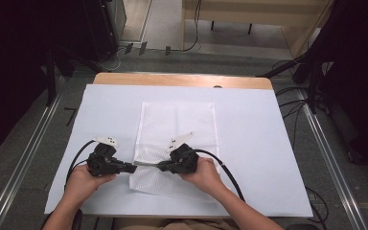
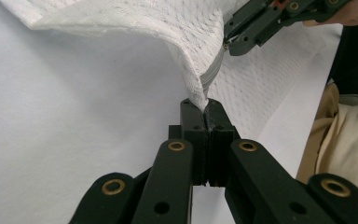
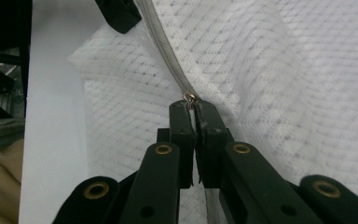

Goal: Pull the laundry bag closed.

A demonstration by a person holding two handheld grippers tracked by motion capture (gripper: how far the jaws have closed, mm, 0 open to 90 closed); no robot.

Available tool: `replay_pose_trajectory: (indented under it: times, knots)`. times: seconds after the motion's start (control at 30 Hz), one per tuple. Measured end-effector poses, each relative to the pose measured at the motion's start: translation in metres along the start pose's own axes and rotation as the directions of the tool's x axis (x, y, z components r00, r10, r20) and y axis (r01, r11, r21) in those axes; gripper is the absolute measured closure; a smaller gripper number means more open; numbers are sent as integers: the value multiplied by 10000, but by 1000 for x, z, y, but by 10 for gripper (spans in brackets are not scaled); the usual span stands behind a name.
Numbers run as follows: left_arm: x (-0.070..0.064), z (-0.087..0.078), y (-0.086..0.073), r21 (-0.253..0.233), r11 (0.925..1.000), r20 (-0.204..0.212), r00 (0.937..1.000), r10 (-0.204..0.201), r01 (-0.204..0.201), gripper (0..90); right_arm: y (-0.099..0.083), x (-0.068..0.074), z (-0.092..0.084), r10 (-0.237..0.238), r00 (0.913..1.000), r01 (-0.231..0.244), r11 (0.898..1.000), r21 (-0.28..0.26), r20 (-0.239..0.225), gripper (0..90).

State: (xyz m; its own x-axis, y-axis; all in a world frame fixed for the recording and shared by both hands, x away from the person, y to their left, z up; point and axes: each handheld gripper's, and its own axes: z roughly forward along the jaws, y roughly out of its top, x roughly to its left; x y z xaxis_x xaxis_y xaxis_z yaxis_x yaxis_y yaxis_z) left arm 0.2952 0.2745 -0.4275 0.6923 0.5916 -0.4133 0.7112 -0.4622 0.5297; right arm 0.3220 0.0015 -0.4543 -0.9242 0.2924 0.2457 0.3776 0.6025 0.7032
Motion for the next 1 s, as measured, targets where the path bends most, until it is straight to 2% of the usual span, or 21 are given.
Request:
replay_pose_trajectory:
  times: [0.1, 0.27, 0.4, 0.47, 1.0]
  knots:
    - [0, -1, 0, -26, 10000, -85, 10000, -49, 49, 900, -1, 0, -1, -127, 9999, 126, 9999, 57, 6, 883]
    - [0, -1, 0, -41, 10000, -81, 10000, -33, 32, 900, -3, -2, -3, 1, 10000, -1, 10000, 51, 38, 883]
    - [1, -2, -1, -124, 9999, -94, 9999, -67, 65, 900, -4, -3, -6, -106, 9999, 105, 9999, 86, 101, 883]
    - [1, -2, -1, -90, 9999, -98, 9999, -54, 53, 900, -6, -5, -7, 57, 10000, -57, 10000, 68, 72, 883]
    - [2, -4, -2, -183, 9998, -126, 9999, -75, 73, 900, -16, -10, -19, 53, 9998, -55, 9999, 129, 200, 882]
